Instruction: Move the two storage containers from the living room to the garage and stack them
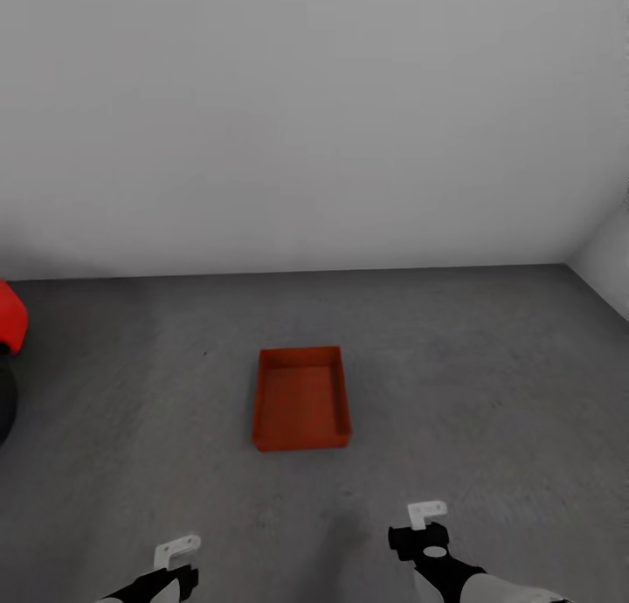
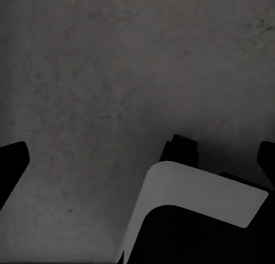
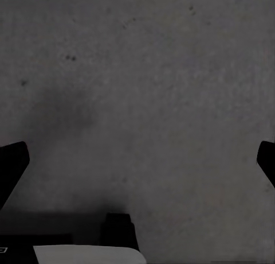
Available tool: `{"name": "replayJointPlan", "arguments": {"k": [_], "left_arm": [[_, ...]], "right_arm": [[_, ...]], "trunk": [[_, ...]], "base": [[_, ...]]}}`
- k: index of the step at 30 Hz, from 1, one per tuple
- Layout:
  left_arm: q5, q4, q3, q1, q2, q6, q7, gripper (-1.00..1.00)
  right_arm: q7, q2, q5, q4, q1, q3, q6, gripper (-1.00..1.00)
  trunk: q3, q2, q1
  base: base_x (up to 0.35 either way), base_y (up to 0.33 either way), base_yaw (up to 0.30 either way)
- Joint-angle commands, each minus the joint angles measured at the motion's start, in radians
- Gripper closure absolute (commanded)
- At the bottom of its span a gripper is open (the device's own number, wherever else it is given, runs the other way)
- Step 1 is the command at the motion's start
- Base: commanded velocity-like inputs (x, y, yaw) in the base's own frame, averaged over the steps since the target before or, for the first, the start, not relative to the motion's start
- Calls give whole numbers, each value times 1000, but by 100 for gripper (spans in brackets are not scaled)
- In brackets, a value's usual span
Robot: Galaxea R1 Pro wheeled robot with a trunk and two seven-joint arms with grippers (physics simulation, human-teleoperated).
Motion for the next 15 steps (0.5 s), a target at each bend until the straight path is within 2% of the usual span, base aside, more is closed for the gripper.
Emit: {"name": "replayJointPlan", "arguments": {"k": [1, 10, 15], "left_arm": [[6, 0, -8, -1, 0, 4, 2, -100], [6, 1, -8, 0, 3, 4, 2, -100], [6, 0, -9, 4, 3, -3, 2, -100]], "right_arm": [[-2, 1, -9, 3, -1, 8, -6, -100], [-6, 1, -9, 3, 5, 8, -8, -100], [-5, -1, -9, 3, 21, 8, -12, -100]], "trunk": [[-1, -1, -1], [-1, -1, -1], [-1, -1, -1]], "base": [[-341, 0, 0], [-338, 0, 0], [-128, 0, 0]]}}
